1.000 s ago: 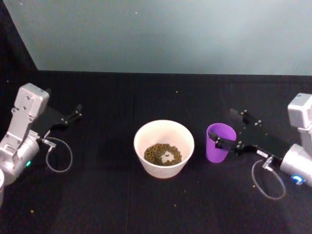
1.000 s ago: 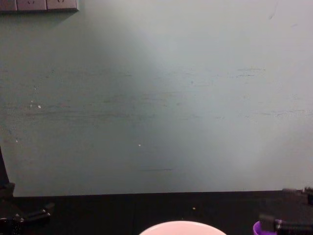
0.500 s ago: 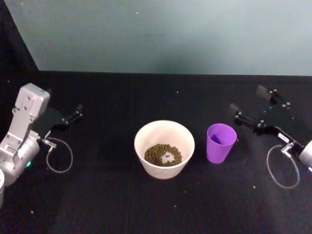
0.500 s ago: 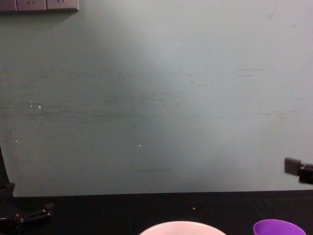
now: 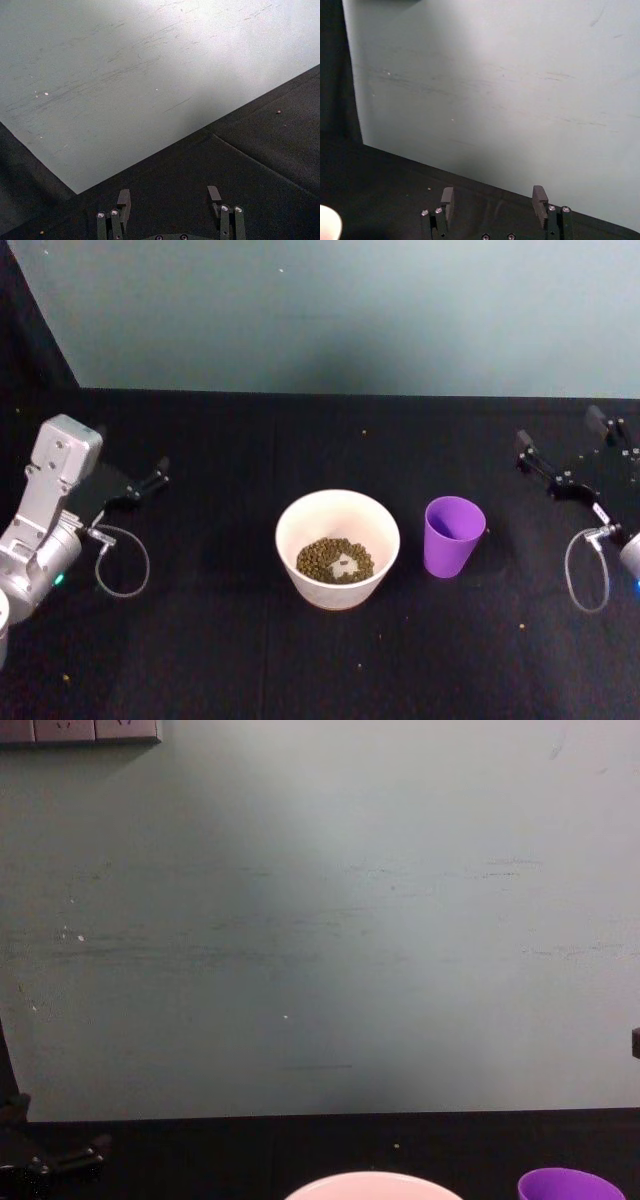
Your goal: Pick up the cup and pour the mung beans from the cup into the bowl.
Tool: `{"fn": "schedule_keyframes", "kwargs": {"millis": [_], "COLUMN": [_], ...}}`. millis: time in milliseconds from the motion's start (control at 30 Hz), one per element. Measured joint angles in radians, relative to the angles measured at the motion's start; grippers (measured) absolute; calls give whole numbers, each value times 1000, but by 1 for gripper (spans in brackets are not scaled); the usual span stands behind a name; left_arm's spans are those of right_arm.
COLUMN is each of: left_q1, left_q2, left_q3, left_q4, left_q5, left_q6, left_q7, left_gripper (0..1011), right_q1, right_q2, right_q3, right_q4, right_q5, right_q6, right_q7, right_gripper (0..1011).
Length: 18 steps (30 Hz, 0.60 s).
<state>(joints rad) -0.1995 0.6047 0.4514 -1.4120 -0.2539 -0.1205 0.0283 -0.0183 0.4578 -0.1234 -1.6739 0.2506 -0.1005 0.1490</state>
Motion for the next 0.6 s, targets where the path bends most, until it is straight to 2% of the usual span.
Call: {"fn": "schedule_keyframes", "kwargs": {"millis": [100,200,600], "left_q1": [0,0,0], "left_q2": [0,0,0], "left_q3": [0,0,0], "left_q4": [0,0,0], "left_q5": [0,0,0], "left_q6": [0,0,0], "left_q7": [0,0,0], "left_gripper": [1000,1000,1000], "right_q1": [4,5,4], "right_q2": [-16,-21,-18], "right_q3": [2,3,3], "right_q4": [16,25,19], "right_q5": [-28,-34,-31], "right_q6": [-7,-13,-11], "right_q7": [-15,-15,-14], "right_gripper": [1003,1003,1002]}}
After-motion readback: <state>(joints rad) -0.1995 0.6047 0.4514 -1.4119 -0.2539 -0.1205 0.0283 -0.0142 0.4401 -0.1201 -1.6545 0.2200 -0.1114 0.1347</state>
